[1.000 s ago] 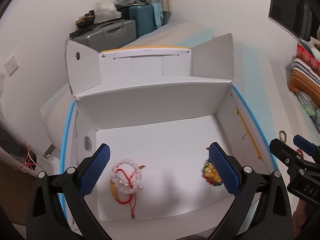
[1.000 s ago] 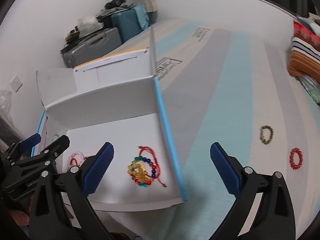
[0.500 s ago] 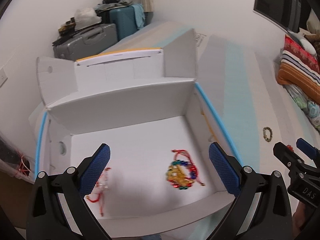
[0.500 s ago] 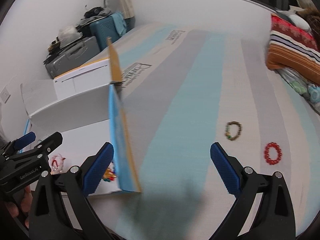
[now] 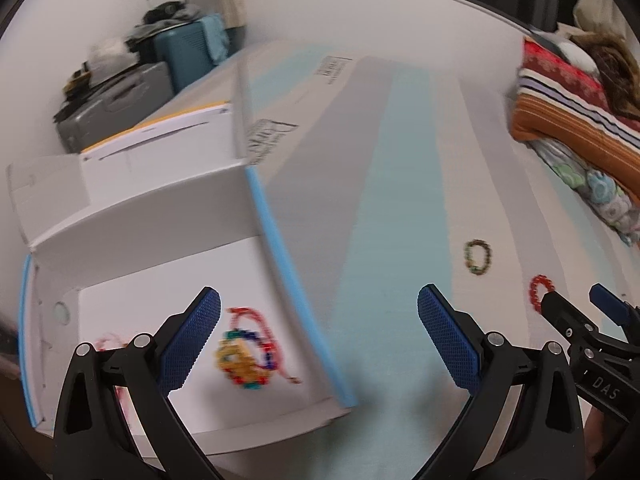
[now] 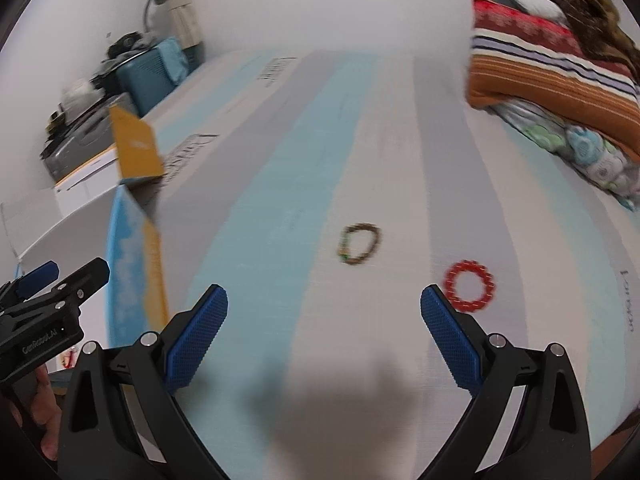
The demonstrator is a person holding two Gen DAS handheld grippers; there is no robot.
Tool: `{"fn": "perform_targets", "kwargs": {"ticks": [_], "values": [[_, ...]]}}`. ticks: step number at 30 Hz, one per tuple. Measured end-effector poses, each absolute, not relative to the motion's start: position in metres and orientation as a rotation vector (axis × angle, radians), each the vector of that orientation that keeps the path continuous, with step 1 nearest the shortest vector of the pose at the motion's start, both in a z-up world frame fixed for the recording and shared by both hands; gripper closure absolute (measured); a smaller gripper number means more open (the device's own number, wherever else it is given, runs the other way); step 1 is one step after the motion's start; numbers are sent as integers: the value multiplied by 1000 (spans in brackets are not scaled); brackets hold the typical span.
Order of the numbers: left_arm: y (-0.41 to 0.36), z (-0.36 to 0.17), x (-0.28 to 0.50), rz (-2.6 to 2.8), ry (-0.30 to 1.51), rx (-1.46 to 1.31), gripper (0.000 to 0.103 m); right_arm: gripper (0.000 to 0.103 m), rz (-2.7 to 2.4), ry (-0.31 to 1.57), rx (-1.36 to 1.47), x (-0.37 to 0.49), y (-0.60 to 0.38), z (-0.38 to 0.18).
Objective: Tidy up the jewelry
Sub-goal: 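Move both tools back over the brown and red bracelets on the bed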
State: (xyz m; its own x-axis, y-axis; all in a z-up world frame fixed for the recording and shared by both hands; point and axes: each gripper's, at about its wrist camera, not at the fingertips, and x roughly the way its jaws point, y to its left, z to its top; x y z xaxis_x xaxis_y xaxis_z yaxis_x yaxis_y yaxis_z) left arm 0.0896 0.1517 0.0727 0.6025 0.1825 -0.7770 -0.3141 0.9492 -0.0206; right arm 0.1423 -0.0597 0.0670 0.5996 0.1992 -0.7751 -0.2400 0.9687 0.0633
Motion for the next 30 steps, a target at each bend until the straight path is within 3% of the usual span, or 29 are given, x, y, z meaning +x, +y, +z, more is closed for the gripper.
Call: {"fn": "perform_targets", "kwargs": {"ticks": [16, 30], "values": [[51, 31, 168, 160, 961, -69, 6, 10, 64, 946, 13, 183, -161, 33], [27, -18, 234, 104, 1032, -41, 6, 10, -12, 997, 25, 229, -195, -14]]}}
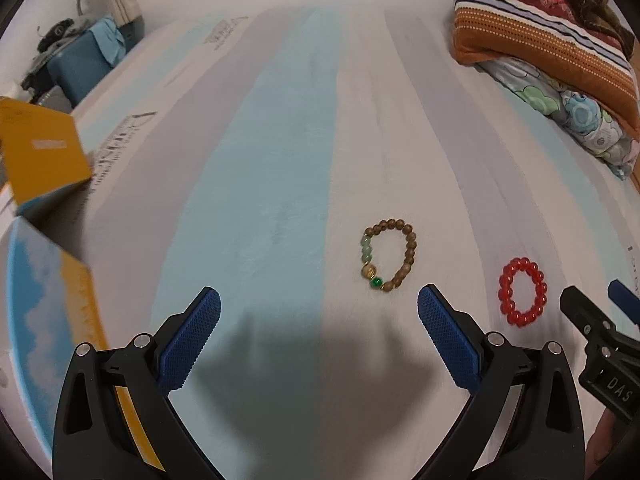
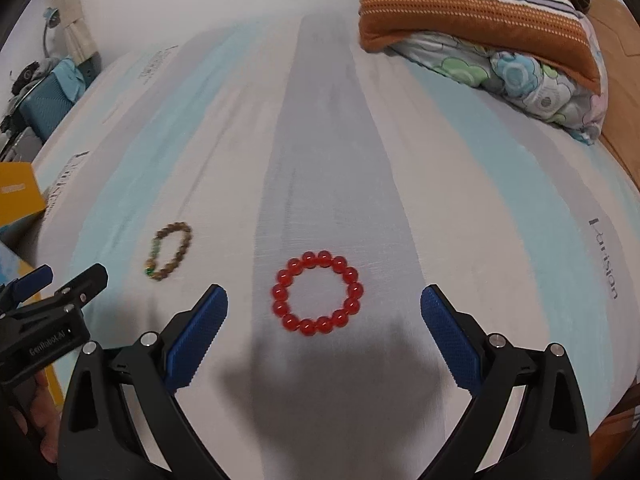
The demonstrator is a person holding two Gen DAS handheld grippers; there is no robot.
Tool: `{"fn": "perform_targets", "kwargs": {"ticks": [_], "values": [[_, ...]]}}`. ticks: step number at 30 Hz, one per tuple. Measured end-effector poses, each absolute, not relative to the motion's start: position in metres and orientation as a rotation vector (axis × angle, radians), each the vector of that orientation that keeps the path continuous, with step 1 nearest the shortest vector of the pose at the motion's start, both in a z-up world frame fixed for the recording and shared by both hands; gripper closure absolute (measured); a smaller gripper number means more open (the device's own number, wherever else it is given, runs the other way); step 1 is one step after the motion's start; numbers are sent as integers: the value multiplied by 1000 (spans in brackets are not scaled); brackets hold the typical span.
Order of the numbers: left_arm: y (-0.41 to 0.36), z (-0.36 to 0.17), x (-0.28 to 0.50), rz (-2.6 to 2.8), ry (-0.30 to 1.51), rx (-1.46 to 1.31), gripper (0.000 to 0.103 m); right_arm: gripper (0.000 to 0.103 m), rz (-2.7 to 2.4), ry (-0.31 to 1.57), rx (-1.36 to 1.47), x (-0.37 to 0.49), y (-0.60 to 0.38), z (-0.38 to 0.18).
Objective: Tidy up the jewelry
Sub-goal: 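Move both tools back over the brown and red bracelets on the bed, then grasp the brown wooden bracelet with the left tool while the right tool grasps the red bead bracelet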
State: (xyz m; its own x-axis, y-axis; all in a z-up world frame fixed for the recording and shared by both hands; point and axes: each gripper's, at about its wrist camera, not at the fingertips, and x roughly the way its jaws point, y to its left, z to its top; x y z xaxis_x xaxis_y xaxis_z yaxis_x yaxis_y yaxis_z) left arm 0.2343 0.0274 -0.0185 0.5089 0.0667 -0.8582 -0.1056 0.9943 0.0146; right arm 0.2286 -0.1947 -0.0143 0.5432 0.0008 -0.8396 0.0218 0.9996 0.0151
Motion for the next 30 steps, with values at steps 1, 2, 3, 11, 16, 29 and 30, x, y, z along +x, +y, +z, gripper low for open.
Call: {"fn": "perform_targets", "kwargs": {"ticks": [1, 2, 3, 11, 16, 29, 30], "values": [[27, -23, 239, 101, 1040, -41, 6, 10, -20, 1001, 23, 231, -197, -18], [26, -28, 245, 103, 1051, -36, 6, 10, -28, 1008, 22, 234, -199, -22], [25, -33, 250, 98, 1054, -32, 6, 10, -28, 1010, 25, 237, -201, -25], [18, -55, 284, 77, 1081, -28, 6, 15, -49, 1059, 30, 259, -210, -55], [16, -74, 297, 85, 1115, -20, 6, 21, -65, 1083, 25, 267, -214, -69], [15, -85, 296, 104, 1105, -19, 36, 70, -58, 1126, 22, 267, -210, -89], [14, -84, 295, 99, 1106, -16, 45, 75, -59, 1129, 26, 266, -211, -89]]}}
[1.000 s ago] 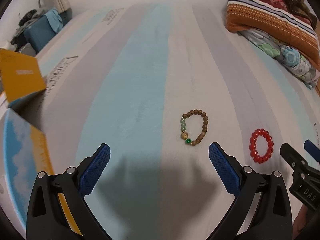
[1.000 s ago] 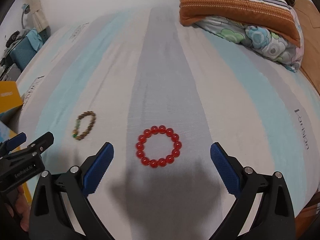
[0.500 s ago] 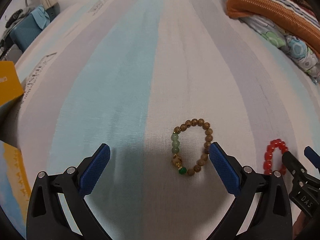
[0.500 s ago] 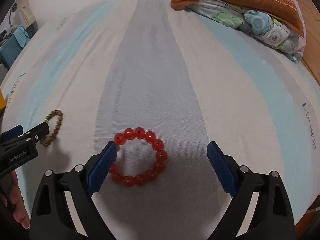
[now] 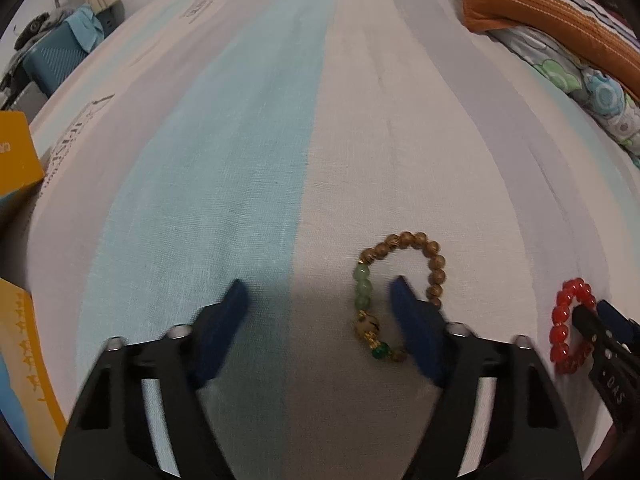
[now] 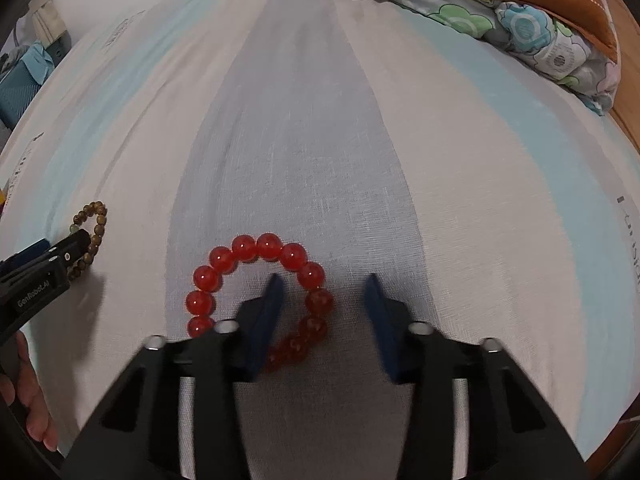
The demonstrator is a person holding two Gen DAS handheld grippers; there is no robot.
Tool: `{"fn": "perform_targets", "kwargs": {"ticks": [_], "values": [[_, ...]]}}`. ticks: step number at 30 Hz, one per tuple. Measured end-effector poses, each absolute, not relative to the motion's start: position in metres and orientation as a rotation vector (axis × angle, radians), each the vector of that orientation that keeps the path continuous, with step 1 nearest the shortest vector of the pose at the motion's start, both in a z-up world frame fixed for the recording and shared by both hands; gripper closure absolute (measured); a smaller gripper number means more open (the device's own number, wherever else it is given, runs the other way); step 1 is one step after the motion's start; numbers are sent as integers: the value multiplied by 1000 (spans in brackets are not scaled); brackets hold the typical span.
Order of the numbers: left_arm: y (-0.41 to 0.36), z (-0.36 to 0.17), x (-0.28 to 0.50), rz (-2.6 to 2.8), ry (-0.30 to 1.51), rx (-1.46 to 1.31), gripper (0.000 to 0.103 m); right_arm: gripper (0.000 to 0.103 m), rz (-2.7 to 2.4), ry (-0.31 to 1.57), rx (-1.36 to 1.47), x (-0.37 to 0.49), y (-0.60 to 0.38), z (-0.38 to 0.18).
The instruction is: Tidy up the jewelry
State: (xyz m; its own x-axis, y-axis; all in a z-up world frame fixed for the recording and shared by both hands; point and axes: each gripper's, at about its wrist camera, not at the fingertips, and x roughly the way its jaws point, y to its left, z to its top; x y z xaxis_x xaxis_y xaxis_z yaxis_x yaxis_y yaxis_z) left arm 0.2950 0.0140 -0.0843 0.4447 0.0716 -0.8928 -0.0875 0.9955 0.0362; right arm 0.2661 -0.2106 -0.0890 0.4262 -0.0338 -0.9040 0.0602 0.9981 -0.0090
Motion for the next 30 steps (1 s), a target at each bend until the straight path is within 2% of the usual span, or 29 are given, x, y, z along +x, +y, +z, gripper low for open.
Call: {"fn": "perform_targets", "kwargs": {"ticks": [1, 2, 3, 4, 5, 30], "values": [[13, -83, 294, 93, 1106, -15, 50, 80, -61, 1131, 29, 266, -211, -89], [12, -82, 293, 92, 1106, -9, 64, 84, -60, 1133, 34, 267, -211, -88], [13, -82, 291, 98, 1104, 2, 82, 86, -62, 1135, 41, 266, -212, -88], [13, -82, 291, 107, 1104, 17, 90, 88, -68, 1136, 42, 264, -210, -88], [14, -82, 291, 108, 1103, 19, 92, 88, -70, 1135, 45, 264, -211, -87], [24, -30, 248, 39, 1058, -41, 93, 90, 56, 1037, 120, 229, -183, -25]]}}
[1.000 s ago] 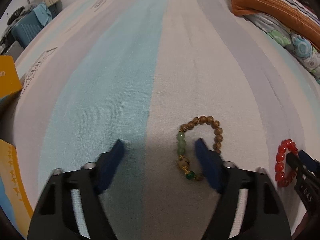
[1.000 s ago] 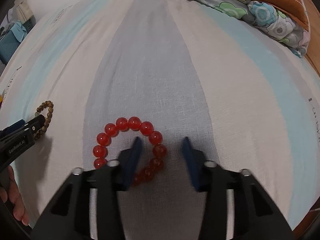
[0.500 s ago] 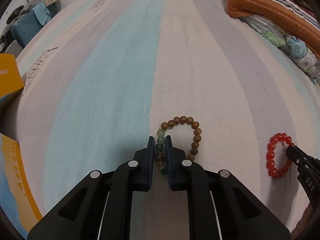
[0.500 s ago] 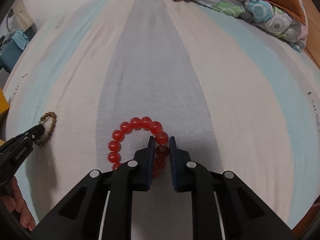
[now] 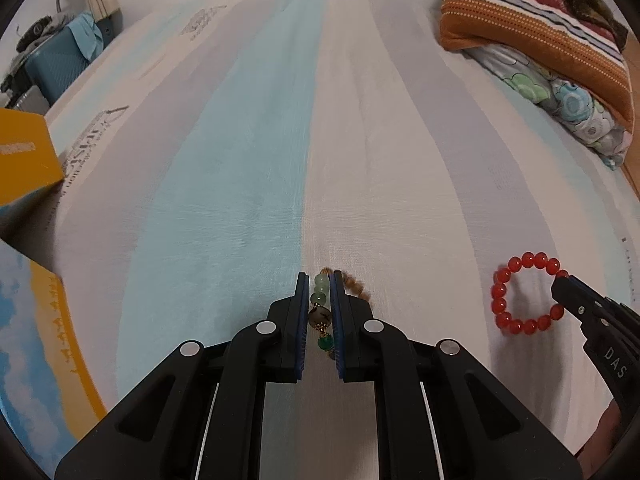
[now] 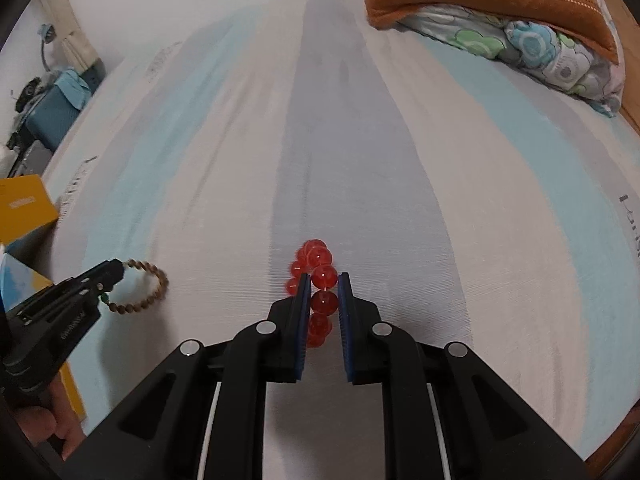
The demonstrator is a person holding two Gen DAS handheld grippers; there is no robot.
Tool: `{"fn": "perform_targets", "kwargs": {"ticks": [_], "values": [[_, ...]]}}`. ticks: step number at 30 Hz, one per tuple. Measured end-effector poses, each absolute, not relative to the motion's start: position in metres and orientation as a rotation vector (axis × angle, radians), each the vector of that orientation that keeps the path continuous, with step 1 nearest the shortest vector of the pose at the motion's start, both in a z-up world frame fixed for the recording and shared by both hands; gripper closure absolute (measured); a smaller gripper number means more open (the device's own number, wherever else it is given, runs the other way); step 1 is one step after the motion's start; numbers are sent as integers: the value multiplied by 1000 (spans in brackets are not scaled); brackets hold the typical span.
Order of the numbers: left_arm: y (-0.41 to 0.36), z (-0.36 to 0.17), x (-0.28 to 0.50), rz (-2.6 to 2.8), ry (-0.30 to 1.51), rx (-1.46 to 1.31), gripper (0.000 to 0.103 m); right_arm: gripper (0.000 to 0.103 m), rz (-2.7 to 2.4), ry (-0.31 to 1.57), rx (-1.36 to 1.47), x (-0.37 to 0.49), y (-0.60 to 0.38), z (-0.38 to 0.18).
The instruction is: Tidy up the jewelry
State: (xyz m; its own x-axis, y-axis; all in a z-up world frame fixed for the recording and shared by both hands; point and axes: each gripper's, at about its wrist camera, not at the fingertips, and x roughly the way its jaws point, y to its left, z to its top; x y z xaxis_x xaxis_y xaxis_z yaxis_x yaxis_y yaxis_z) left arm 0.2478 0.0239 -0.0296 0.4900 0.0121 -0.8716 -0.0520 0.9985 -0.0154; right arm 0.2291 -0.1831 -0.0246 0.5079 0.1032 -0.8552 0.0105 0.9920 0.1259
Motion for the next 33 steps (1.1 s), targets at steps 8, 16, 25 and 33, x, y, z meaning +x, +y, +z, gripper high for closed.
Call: {"fn": "perform_targets", "kwargs": {"ticks": [8, 16, 25, 33], "values": [[34, -7, 228, 35, 1030, -47, 93, 90, 80, 1017, 97, 219, -168, -9], [46, 7, 209, 50, 1021, -51, 93, 90, 98, 1000, 84, 207, -153, 4], [64, 26, 190, 68, 987, -66, 93, 90, 106, 984, 80, 198, -139, 19], [76, 43, 171, 83, 960, -71, 93, 90, 136, 958, 65, 187, -121, 39]]}}
